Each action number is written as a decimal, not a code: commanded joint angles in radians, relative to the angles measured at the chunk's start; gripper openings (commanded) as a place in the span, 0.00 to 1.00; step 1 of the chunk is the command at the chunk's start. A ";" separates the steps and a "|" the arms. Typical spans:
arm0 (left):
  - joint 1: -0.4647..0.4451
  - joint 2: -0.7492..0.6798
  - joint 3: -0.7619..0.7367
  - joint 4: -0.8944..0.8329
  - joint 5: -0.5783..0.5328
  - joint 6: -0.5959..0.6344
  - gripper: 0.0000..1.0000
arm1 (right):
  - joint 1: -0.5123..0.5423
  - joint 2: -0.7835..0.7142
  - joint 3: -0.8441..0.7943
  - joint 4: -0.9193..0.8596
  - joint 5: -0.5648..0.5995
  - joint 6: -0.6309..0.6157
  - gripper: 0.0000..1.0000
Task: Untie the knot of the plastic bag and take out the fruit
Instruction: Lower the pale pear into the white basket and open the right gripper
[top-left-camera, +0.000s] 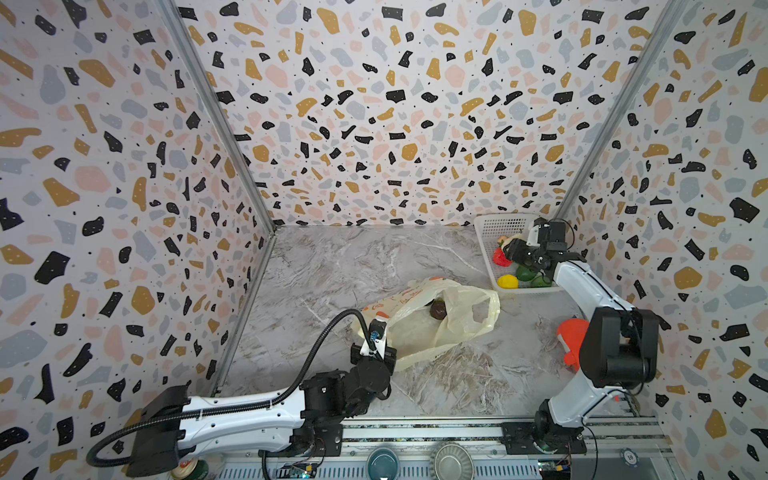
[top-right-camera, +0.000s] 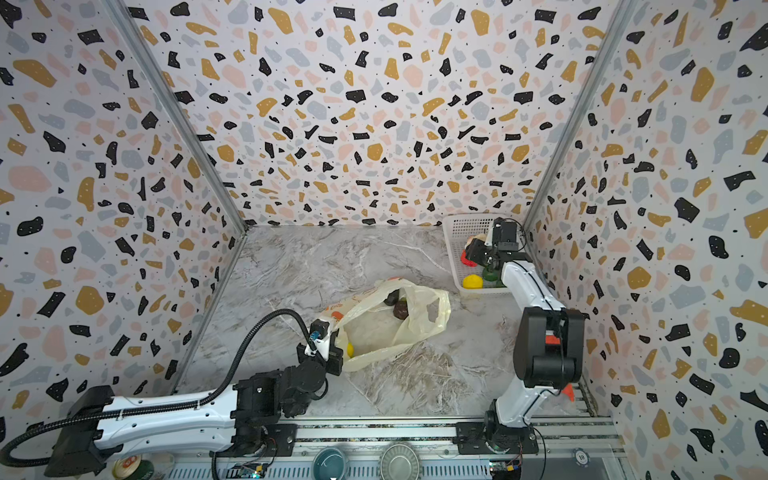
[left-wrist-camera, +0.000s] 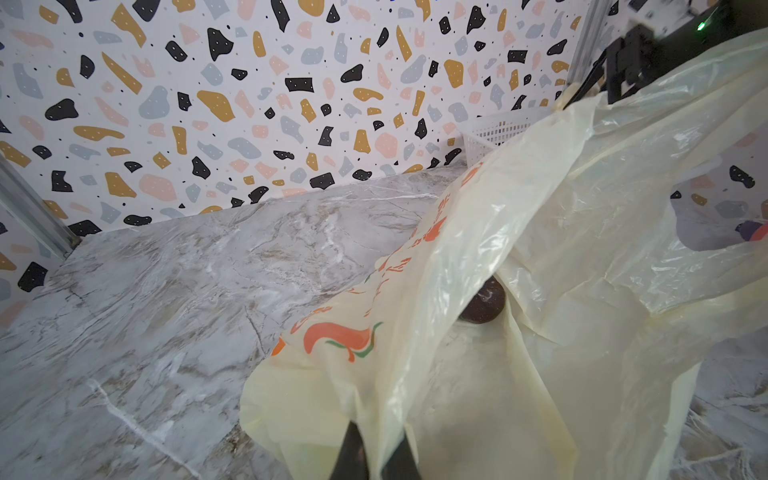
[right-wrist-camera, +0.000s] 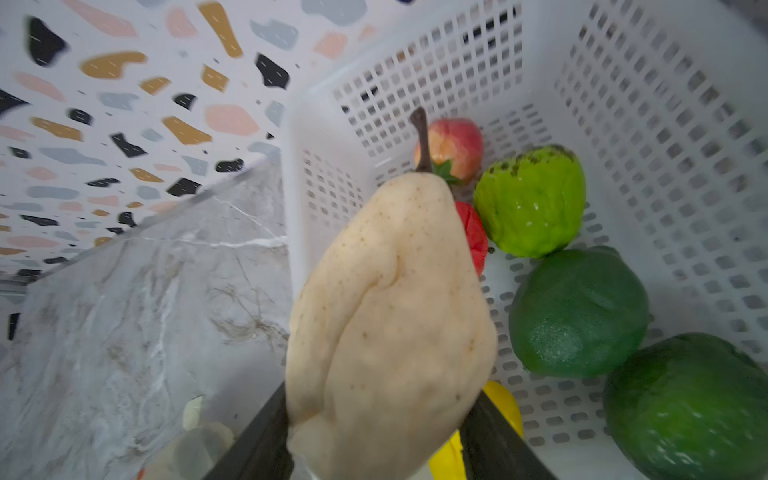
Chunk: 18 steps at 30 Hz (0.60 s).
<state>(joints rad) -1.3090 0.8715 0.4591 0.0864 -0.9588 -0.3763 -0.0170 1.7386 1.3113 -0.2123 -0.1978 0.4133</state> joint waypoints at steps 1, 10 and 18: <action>0.002 -0.016 0.030 0.010 -0.014 -0.001 0.00 | -0.001 0.038 0.062 0.035 0.019 -0.026 0.61; 0.003 -0.008 0.041 0.009 -0.011 0.005 0.00 | -0.006 0.201 0.161 0.009 0.012 -0.071 0.72; 0.003 0.000 0.049 0.007 -0.015 0.007 0.00 | -0.005 0.191 0.167 -0.009 0.061 -0.073 0.88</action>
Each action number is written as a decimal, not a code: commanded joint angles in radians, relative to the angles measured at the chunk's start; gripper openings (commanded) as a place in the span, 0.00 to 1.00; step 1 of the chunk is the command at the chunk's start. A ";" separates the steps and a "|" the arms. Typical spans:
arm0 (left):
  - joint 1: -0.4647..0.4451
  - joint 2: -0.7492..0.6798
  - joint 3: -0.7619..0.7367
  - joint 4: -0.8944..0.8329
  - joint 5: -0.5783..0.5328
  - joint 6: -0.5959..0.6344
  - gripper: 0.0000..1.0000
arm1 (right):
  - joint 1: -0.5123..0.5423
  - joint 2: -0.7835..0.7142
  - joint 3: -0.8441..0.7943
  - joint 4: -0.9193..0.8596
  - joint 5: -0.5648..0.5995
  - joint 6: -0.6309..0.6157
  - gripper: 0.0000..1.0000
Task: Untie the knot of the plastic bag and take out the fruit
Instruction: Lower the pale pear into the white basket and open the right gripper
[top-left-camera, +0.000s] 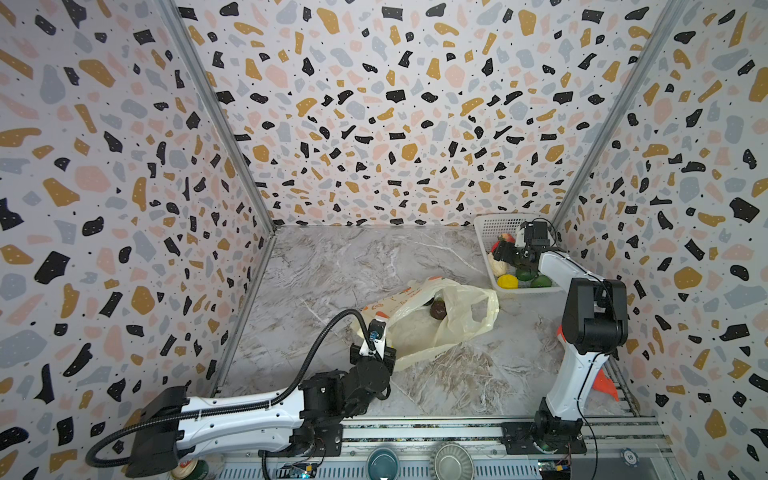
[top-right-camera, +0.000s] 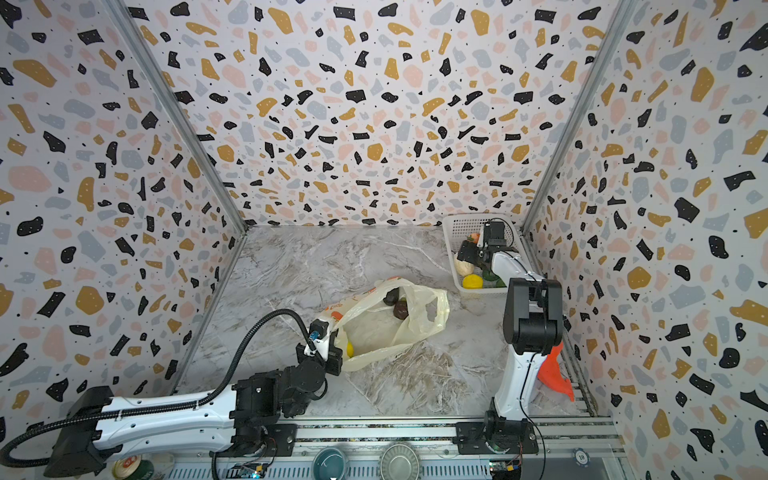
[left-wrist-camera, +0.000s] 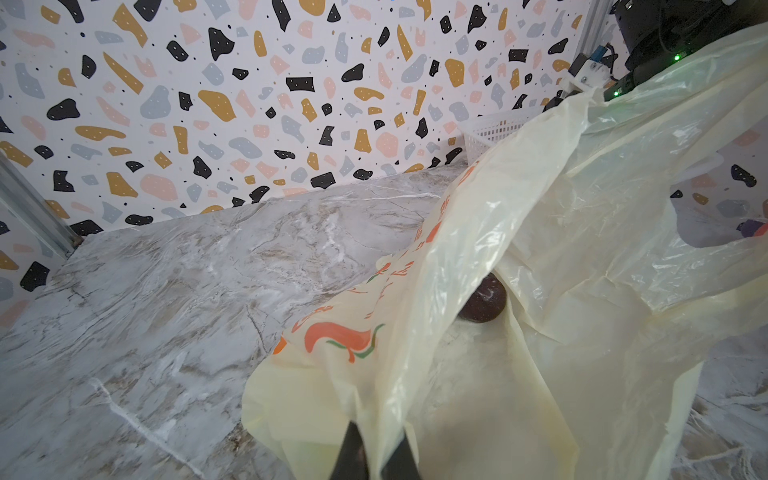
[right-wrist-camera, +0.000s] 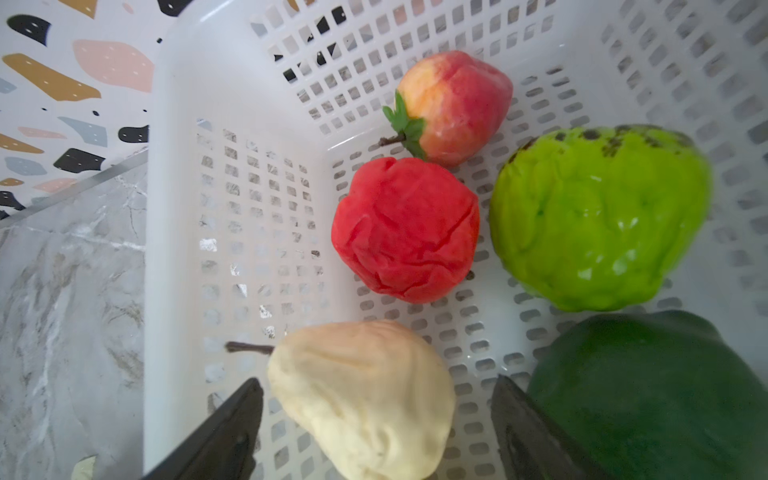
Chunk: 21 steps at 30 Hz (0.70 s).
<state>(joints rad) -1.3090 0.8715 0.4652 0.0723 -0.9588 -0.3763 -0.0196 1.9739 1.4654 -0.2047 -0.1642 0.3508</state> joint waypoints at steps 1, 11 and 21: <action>0.003 0.003 0.044 0.020 -0.015 0.008 0.00 | -0.003 -0.053 0.007 -0.013 0.032 -0.010 0.88; 0.003 0.017 0.044 0.024 -0.008 0.005 0.00 | -0.002 -0.143 -0.032 -0.017 0.009 0.006 0.91; 0.004 0.004 0.032 0.014 -0.005 -0.005 0.00 | 0.002 -0.360 -0.063 -0.143 -0.114 -0.033 0.92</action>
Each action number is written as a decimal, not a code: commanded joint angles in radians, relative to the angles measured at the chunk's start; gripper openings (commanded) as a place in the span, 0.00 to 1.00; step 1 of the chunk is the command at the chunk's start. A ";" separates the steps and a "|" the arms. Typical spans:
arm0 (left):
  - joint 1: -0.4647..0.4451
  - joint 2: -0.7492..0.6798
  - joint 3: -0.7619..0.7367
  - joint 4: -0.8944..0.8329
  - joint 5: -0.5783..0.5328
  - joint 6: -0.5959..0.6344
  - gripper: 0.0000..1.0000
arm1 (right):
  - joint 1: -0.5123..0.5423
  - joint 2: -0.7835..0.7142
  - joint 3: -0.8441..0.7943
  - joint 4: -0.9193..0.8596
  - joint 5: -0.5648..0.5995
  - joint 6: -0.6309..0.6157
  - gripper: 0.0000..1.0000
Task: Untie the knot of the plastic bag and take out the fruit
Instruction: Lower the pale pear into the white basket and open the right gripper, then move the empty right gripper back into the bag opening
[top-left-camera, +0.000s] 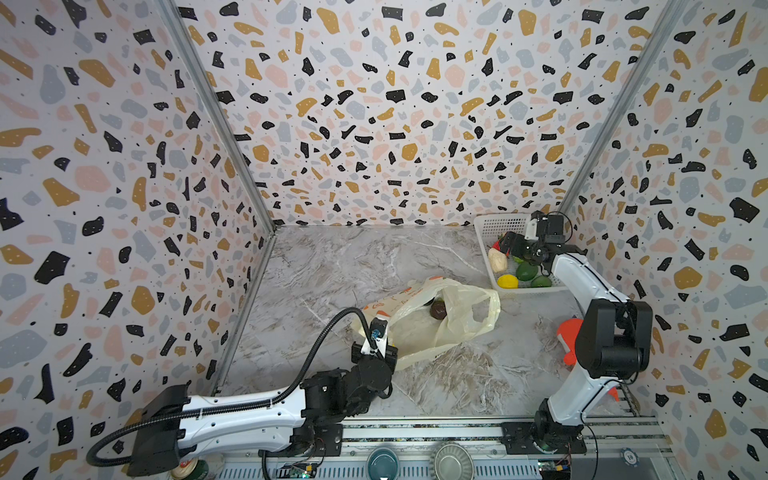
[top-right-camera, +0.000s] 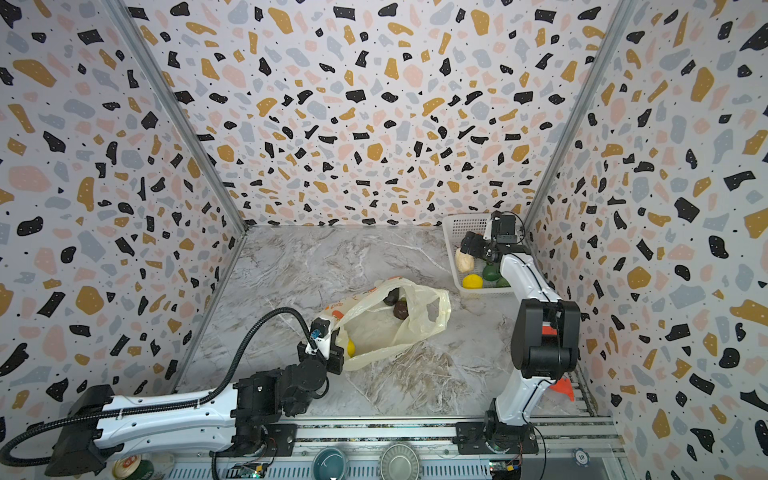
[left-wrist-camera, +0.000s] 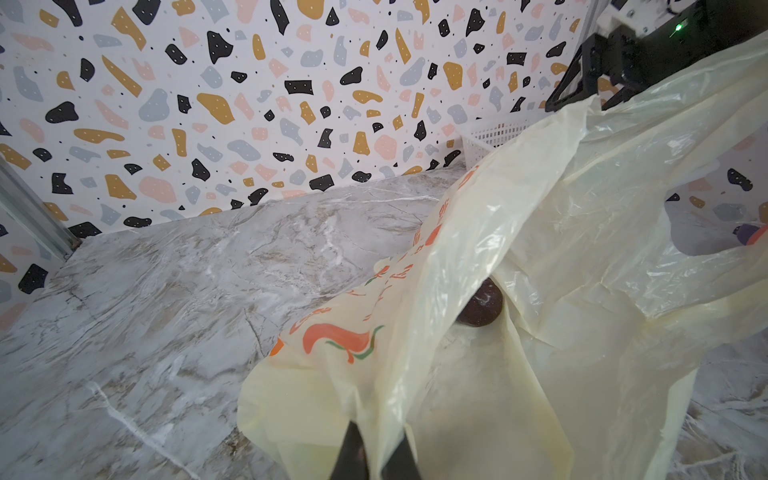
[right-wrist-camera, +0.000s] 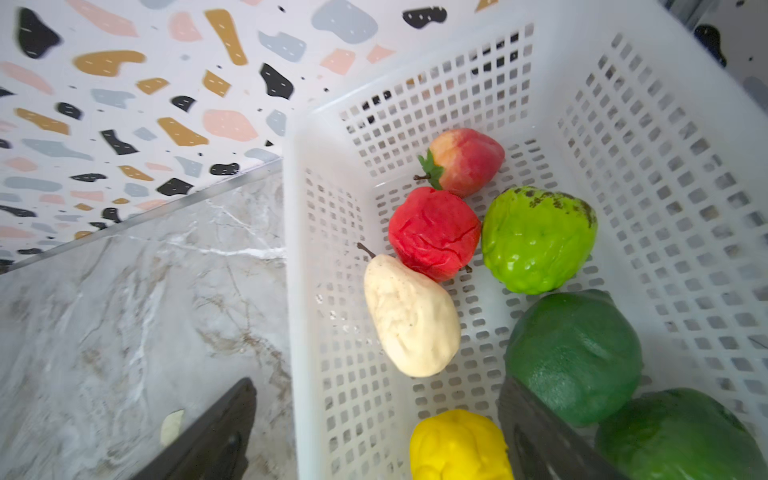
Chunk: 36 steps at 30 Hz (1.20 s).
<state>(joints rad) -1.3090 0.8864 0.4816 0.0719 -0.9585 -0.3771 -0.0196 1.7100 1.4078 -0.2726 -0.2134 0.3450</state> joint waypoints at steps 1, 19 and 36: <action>0.003 -0.014 0.014 0.012 -0.006 -0.006 0.00 | 0.005 -0.128 -0.010 -0.095 -0.092 -0.035 0.92; 0.004 -0.033 0.004 -0.055 -0.012 -0.053 0.00 | 0.657 -0.527 -0.091 -0.355 -0.078 0.018 0.95; 0.003 -0.035 0.004 -0.095 -0.029 -0.080 0.00 | 0.989 -0.504 -0.361 -0.088 0.066 0.078 0.93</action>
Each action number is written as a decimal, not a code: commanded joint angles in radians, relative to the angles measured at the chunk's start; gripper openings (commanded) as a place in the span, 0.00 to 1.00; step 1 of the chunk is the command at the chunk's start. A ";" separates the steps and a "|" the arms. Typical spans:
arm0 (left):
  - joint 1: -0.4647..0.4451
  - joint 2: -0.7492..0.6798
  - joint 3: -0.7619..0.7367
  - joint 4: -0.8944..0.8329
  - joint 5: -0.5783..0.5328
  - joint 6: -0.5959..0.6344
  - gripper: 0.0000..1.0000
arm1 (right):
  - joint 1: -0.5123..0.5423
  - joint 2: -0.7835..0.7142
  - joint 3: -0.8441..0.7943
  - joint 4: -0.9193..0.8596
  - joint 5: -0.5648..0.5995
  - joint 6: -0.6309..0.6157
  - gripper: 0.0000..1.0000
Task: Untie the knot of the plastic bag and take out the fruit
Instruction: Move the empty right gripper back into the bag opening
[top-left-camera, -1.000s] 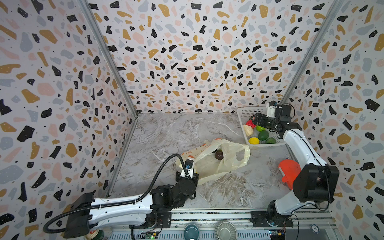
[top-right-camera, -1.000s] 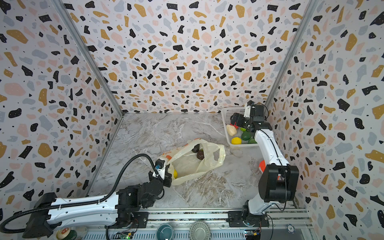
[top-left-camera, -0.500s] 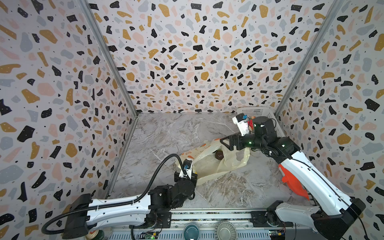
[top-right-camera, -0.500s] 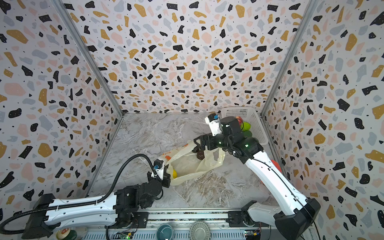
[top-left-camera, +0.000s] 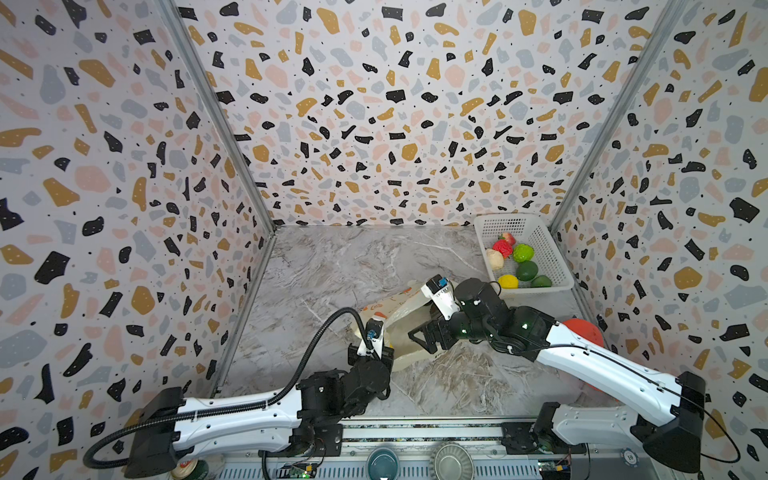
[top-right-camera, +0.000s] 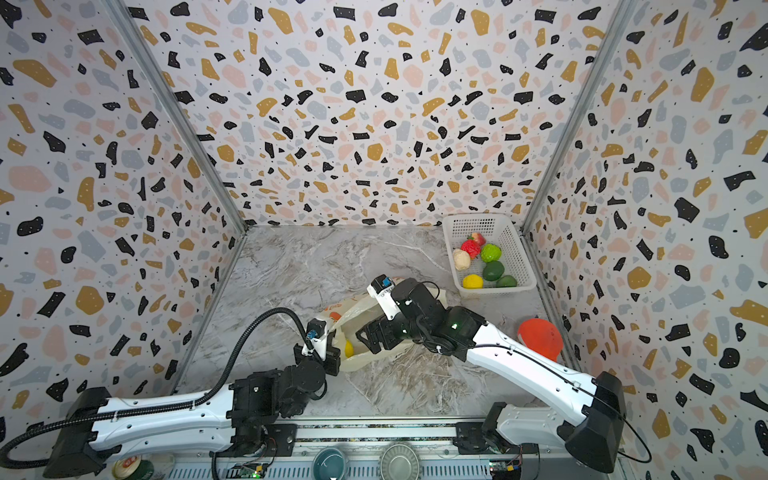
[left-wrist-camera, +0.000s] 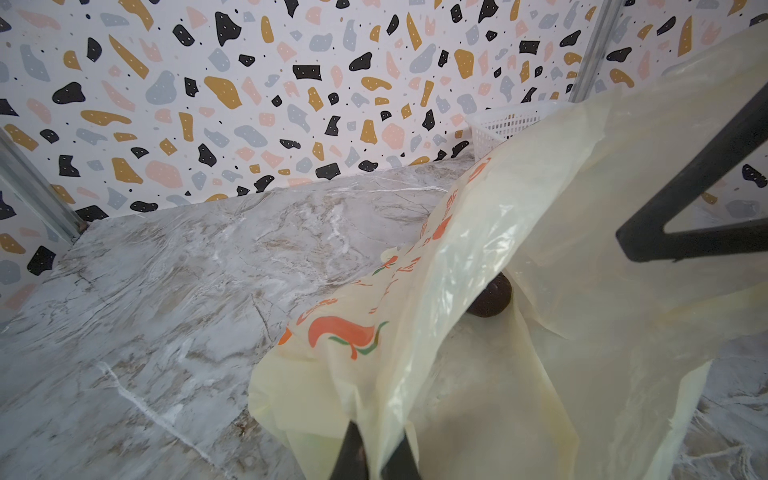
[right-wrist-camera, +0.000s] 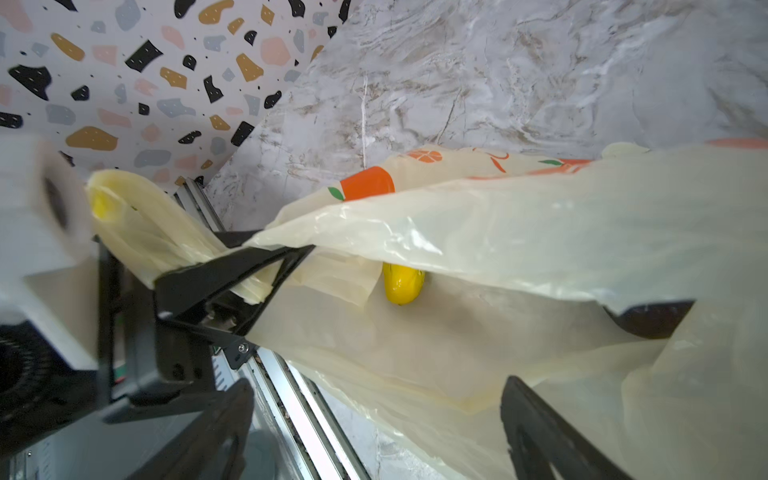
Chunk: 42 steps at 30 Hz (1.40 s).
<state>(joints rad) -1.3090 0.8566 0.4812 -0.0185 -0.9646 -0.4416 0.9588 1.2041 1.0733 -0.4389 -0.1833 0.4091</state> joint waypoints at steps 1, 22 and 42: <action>0.003 -0.003 0.004 -0.005 -0.023 -0.018 0.00 | 0.012 0.008 -0.044 0.100 0.041 0.012 0.92; 0.003 0.008 0.043 -0.020 -0.031 -0.054 0.00 | 0.127 -0.008 -0.347 0.361 0.409 -0.011 0.90; 0.003 -0.011 0.033 -0.061 0.014 -0.048 0.00 | 0.025 0.202 -0.191 0.310 0.120 0.006 0.88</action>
<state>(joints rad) -1.3090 0.8616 0.5079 -0.0654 -0.9508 -0.4866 1.0241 1.3979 0.8223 -0.1131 0.0402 0.4068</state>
